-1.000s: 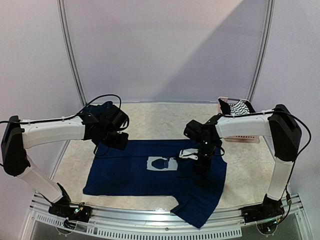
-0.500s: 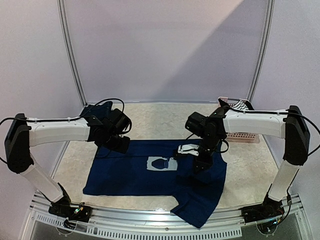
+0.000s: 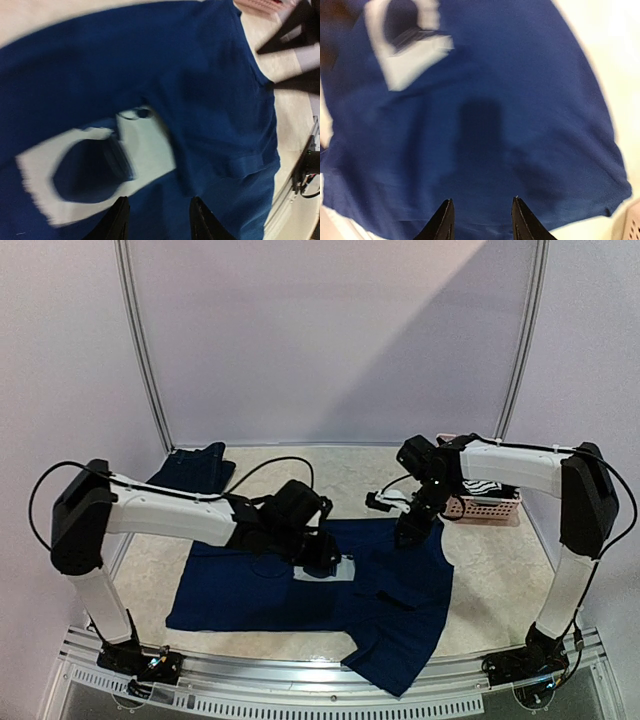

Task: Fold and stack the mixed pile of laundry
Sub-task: Adjust the 1/3-folded T-shirt at the center of the board.

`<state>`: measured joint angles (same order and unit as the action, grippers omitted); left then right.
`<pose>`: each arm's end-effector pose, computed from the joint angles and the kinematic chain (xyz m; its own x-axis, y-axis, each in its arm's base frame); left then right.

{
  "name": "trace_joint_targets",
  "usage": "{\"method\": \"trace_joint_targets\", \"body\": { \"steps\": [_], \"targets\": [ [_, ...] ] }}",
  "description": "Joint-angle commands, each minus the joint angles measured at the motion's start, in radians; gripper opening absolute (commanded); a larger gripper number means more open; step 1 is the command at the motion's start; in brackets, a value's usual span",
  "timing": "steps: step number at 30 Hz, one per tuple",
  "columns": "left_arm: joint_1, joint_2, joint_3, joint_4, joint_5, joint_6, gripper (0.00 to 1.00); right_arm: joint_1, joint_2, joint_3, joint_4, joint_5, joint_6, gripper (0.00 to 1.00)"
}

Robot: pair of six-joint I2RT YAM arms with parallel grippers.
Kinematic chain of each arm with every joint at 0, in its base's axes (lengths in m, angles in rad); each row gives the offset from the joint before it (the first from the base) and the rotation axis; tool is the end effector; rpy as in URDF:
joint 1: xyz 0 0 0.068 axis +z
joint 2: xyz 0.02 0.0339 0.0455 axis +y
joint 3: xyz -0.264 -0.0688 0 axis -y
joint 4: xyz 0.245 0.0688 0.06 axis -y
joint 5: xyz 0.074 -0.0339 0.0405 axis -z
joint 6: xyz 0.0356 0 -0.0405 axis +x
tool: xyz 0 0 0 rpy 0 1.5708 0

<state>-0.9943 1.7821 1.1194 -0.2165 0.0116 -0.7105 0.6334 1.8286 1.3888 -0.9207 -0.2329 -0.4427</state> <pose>0.2042 -0.3149 0.1838 -0.8677 0.1381 -0.4776 0.3647 0.8296 -0.4227 0.2831 0.2181 0.2125 -0.4489 -0.8468 -0.2853 -0.8932 0.4349 0.1145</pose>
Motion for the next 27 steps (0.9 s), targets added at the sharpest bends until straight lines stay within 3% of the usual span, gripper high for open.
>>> {"method": "trace_joint_targets", "body": {
  "steps": [1, 6, 16, 27],
  "targets": [
    [-0.059, 0.145, 0.081, 0.091, 0.085, -0.152, 0.42, -0.080, 0.044, 0.007, 0.060, 0.044, 0.022, 0.39],
    [-0.077, 0.233, 0.126, 0.117, 0.129, -0.204, 0.41, -0.126, 0.052, -0.027, 0.102, 0.032, 0.034, 0.39],
    [-0.093, 0.251, 0.154, 0.088, 0.182, -0.230, 0.33, -0.146, 0.083, -0.070, 0.171, 0.061, 0.029, 0.39],
    [-0.104, 0.271, 0.206, -0.064, 0.142, -0.202, 0.22, -0.163, 0.081, -0.080, 0.183, 0.057, 0.029, 0.39]
  ]
}}
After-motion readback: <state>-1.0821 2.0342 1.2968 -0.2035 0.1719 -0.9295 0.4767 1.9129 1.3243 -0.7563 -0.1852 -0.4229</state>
